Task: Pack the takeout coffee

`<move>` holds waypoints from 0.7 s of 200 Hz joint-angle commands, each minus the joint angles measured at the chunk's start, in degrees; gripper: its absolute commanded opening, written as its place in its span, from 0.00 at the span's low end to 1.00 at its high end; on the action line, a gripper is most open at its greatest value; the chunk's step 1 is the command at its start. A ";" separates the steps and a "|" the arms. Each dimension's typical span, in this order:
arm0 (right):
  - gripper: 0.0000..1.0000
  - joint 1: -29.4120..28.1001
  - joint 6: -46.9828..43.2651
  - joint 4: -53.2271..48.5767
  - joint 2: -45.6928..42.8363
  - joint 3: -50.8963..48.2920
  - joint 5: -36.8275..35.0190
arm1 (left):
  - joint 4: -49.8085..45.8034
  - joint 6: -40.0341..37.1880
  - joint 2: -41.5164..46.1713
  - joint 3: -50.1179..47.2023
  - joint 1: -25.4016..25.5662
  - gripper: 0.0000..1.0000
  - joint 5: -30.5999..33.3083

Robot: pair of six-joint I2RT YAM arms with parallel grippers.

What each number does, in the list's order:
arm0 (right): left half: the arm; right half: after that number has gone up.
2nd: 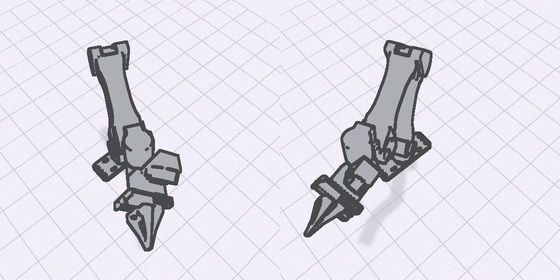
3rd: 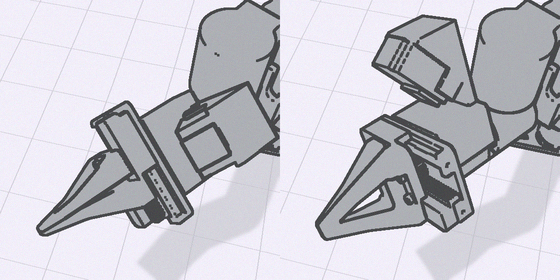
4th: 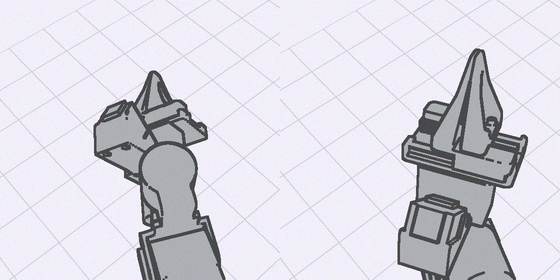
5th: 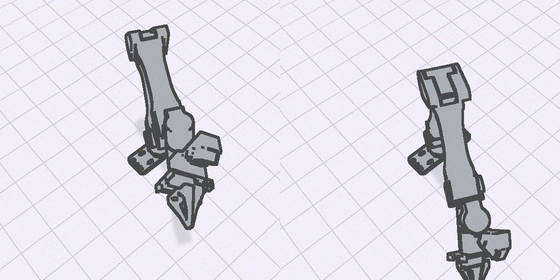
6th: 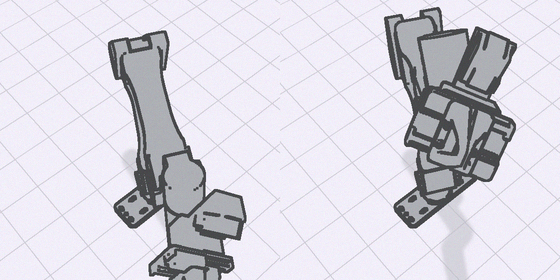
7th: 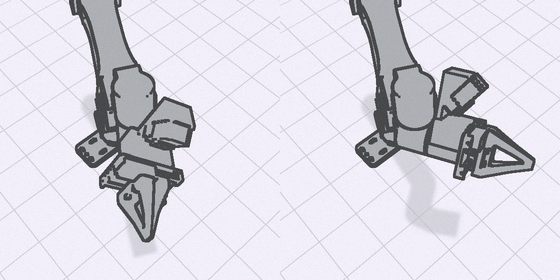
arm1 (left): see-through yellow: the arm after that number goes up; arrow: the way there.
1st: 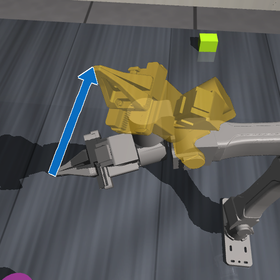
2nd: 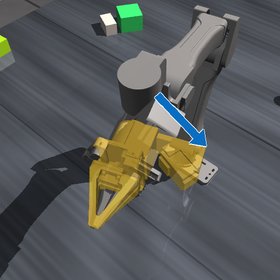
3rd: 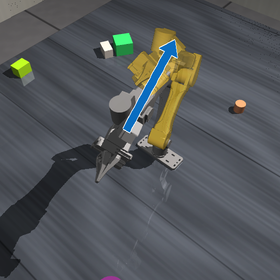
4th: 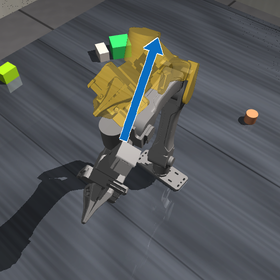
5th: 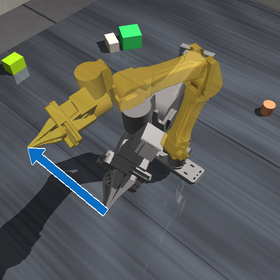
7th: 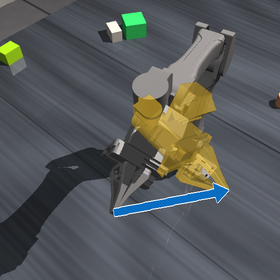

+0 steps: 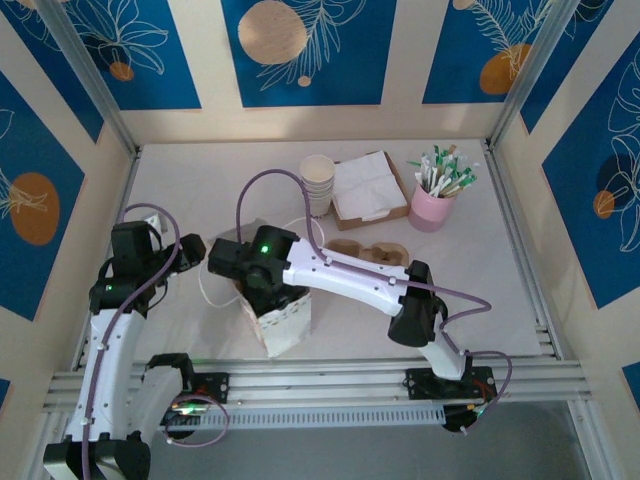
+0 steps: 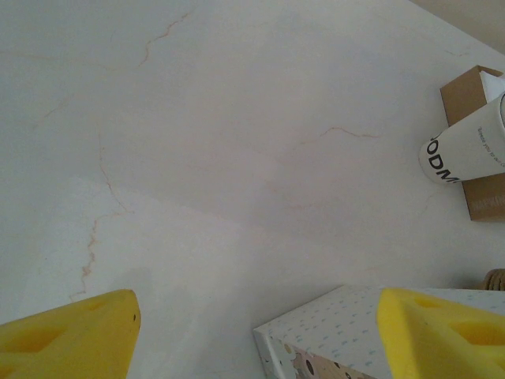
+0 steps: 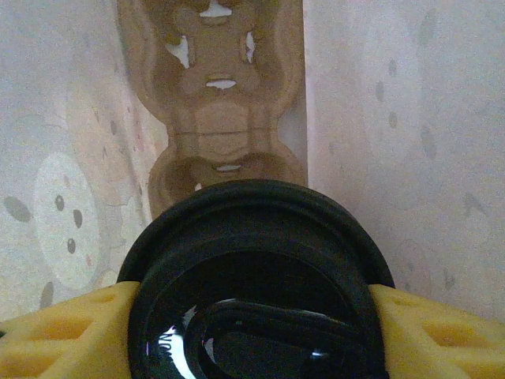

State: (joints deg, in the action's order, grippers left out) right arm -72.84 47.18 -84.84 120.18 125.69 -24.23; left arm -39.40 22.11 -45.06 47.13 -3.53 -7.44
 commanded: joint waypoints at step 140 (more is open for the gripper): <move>0.56 -0.42 1.51 6.33 -1.26 -11.94 5.03 | 0.37 0.04 0.25 -0.55 -0.69 0.78 0.15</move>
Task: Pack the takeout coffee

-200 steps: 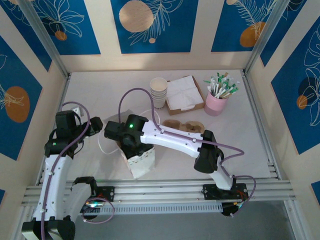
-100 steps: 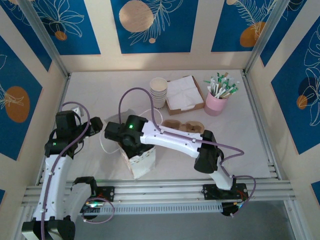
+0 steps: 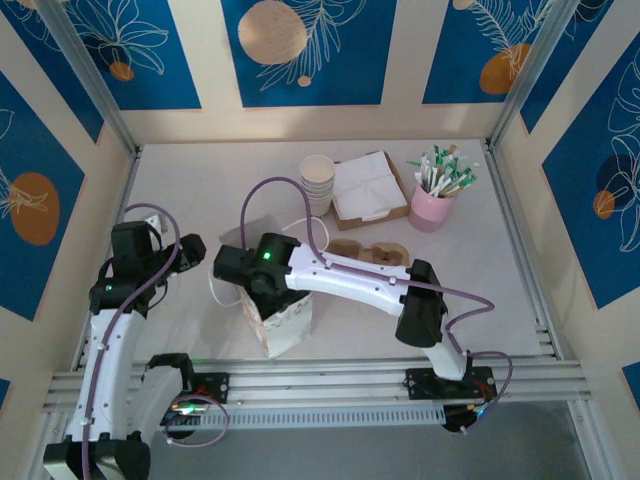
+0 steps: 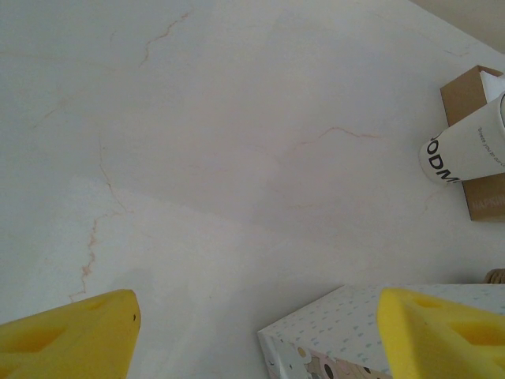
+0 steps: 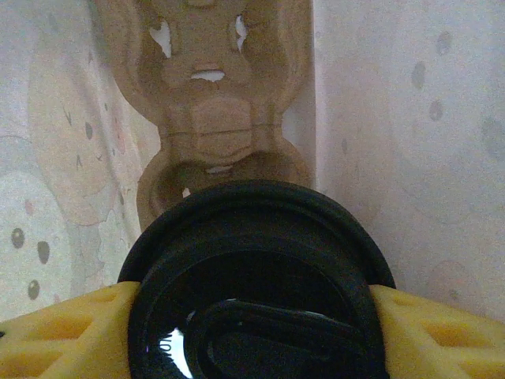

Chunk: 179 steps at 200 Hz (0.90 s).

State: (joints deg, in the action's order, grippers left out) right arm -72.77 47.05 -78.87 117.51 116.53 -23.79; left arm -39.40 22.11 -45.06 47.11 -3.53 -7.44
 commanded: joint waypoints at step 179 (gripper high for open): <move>0.55 -2.05 -2.51 -9.36 1.31 8.92 2.85 | 0.39 -0.05 -0.04 -0.44 -0.69 0.78 0.33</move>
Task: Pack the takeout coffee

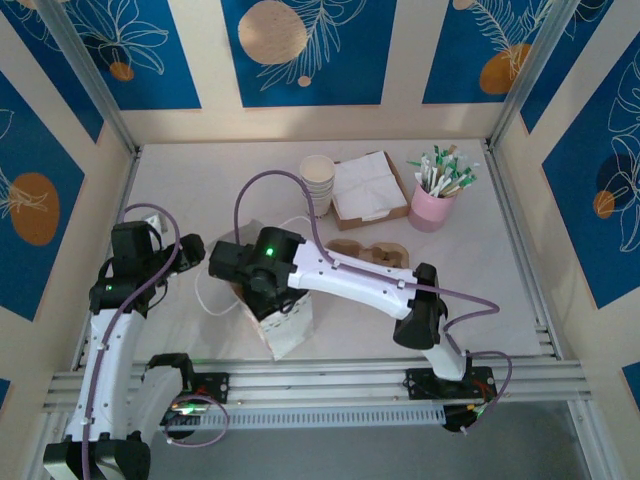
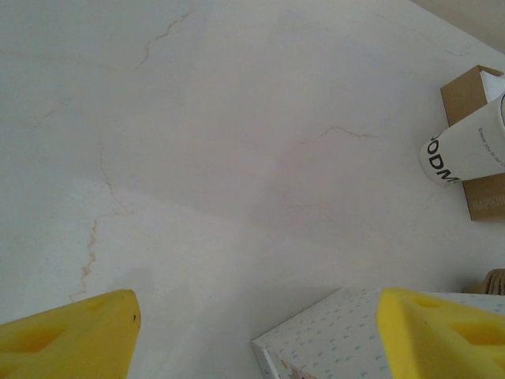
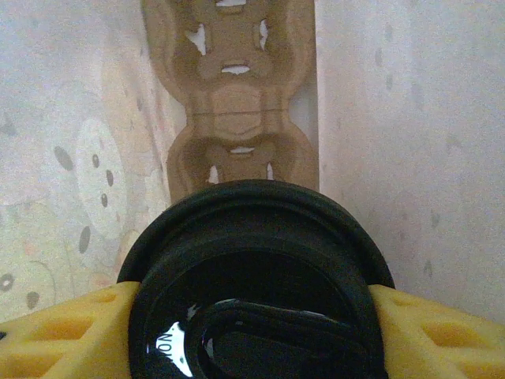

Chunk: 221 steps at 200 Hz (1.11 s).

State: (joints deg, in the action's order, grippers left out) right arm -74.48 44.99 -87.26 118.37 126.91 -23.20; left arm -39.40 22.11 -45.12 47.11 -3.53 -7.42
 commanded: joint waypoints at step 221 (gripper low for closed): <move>0.55 0.08 2.54 6.55 -2.94 -11.75 1.12 | 0.11 0.04 -0.06 -0.52 -0.64 0.78 0.58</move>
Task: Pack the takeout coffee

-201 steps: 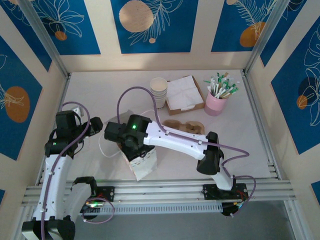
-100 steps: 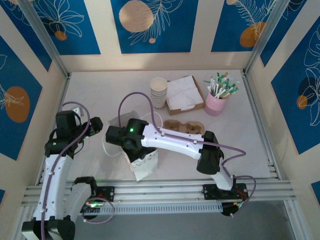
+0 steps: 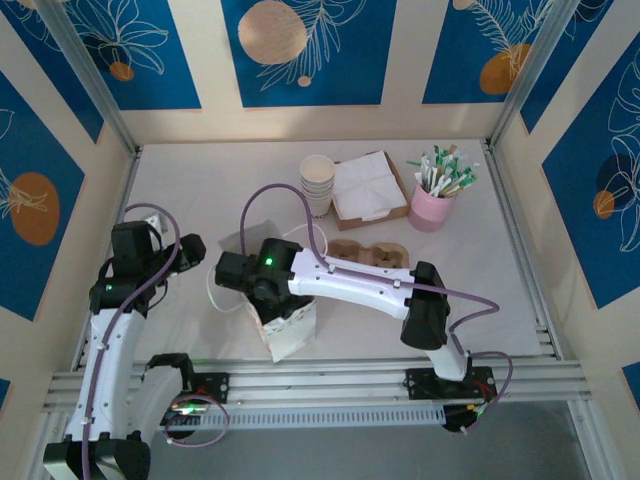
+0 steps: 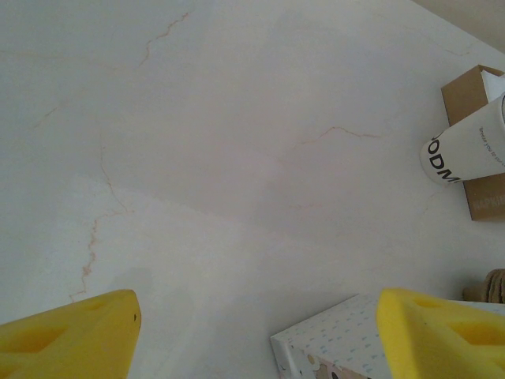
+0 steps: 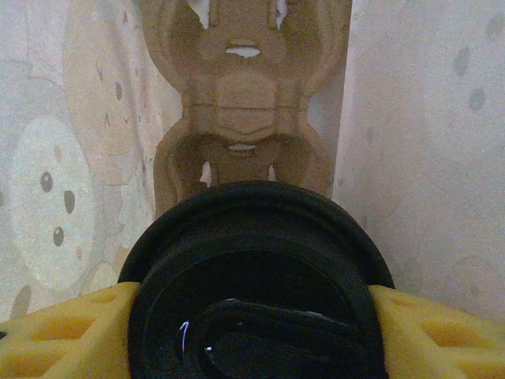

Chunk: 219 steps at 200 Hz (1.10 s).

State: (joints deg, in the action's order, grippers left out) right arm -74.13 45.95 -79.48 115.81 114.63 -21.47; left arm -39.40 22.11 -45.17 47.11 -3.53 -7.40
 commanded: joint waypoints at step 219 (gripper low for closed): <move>0.56 -0.94 2.34 4.07 0.32 -8.23 1.31 | 0.20 0.13 -0.32 -0.44 -0.68 0.78 0.54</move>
State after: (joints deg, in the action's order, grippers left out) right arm -74.65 46.78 -75.09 113.47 109.49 -25.08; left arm -39.40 22.11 -45.58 47.11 -3.53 -7.20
